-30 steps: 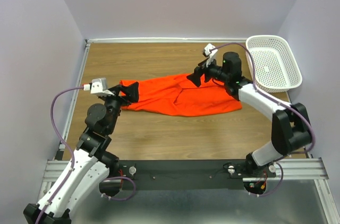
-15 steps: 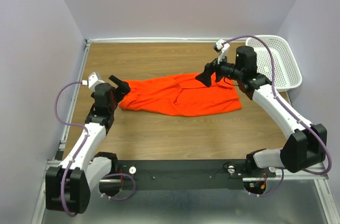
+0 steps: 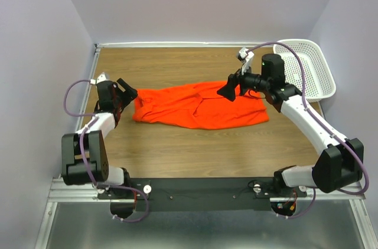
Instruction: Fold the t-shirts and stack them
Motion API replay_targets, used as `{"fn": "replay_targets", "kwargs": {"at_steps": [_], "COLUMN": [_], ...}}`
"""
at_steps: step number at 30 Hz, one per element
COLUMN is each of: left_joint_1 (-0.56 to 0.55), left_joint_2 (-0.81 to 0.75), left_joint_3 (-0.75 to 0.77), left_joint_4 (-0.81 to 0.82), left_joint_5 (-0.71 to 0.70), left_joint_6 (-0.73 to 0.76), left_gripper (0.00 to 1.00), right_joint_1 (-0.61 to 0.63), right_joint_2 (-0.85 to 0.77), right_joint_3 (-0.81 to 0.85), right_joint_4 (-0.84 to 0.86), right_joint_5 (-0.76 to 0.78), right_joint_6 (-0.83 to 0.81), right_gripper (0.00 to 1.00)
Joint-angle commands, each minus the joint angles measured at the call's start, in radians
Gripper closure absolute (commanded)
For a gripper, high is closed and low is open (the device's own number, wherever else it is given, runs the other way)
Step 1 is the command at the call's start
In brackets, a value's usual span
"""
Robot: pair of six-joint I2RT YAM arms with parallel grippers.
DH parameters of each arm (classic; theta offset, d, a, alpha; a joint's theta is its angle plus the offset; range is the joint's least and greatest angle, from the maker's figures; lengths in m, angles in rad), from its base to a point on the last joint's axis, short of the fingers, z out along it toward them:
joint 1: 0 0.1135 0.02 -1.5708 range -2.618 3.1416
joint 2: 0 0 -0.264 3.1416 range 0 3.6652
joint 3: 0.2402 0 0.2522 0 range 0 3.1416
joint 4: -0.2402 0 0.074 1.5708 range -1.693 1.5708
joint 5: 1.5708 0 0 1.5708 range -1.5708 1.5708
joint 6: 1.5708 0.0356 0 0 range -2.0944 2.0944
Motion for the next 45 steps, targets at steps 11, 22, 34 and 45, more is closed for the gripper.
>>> {"fn": "replay_targets", "kwargs": {"at_steps": [11,22,34,45], "left_joint_1": [0.008,0.005,0.007,0.005], "left_joint_2": [0.290,0.422,0.495,0.546], "left_joint_3": [0.137,0.304,0.441,0.474], "left_joint_4": [0.034,-0.081,-0.205,-0.202], "left_joint_5": [0.175,0.162,0.175,0.205], "left_joint_6": [0.138,0.193,0.256,0.257], "left_gripper": [0.31,0.47,0.71,0.87], "right_joint_1": [-0.024,-0.040,-0.079,-0.104], "right_joint_2": [-0.031,-0.053,-0.094,-0.119], "right_joint_3": [-0.033,-0.039,-0.039,-0.038], "right_joint_4": [-0.032,-0.035,-0.038,-0.041], "right_joint_5": [-0.076,-0.105,-0.154,-0.180], "right_joint_6": [-0.014,-0.026,-0.012,-0.006], "right_gripper": [0.03,0.03,0.03,0.03]}}
